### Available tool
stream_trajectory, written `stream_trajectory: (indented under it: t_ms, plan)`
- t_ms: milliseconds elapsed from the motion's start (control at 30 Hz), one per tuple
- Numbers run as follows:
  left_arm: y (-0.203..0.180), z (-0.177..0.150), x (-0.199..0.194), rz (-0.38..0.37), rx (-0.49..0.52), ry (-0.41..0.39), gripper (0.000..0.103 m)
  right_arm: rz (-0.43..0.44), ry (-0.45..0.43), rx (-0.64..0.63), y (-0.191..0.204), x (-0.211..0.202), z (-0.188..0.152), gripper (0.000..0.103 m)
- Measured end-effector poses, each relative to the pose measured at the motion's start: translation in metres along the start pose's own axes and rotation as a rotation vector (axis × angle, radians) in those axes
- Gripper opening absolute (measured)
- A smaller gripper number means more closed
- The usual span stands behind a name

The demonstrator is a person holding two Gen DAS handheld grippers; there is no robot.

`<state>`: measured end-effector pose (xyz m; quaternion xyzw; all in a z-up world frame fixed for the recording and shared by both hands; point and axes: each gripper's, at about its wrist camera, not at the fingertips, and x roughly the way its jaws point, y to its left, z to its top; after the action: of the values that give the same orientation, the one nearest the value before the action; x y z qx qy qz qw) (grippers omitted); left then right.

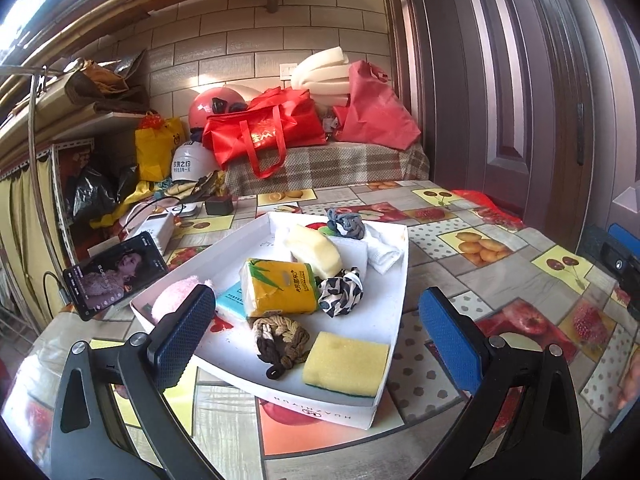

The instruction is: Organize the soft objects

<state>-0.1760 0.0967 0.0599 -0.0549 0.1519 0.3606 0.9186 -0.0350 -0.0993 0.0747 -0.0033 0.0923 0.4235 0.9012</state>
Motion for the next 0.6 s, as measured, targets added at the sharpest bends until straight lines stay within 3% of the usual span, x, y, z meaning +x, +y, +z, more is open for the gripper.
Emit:
stream_trajectory:
  t_ms: [67,133,300,400,600]
  plan:
    - [0.000,-0.001,0.001,0.039,-0.019,0.009,0.103,0.037,0.045,0.011,-0.002,0.008,0.000,0.087]
    - [-0.001,-0.001,0.003,0.080,-0.011,0.020,0.103,0.021,0.054,0.016,-0.003,0.007,-0.001,0.087]
    - [-0.007,-0.003,0.013,0.009,0.019,0.071,0.103,-0.008,0.056,-0.009,0.002,0.004,-0.004,0.087]
    - [-0.018,-0.005,0.019,0.039,0.069,0.105,0.103,-0.008,0.074,-0.007,0.001,0.007,-0.004,0.087]
    - [-0.019,-0.005,0.018,0.079,0.078,0.097,0.103,-0.025,0.080,0.062,-0.012,0.007,-0.004,0.088]
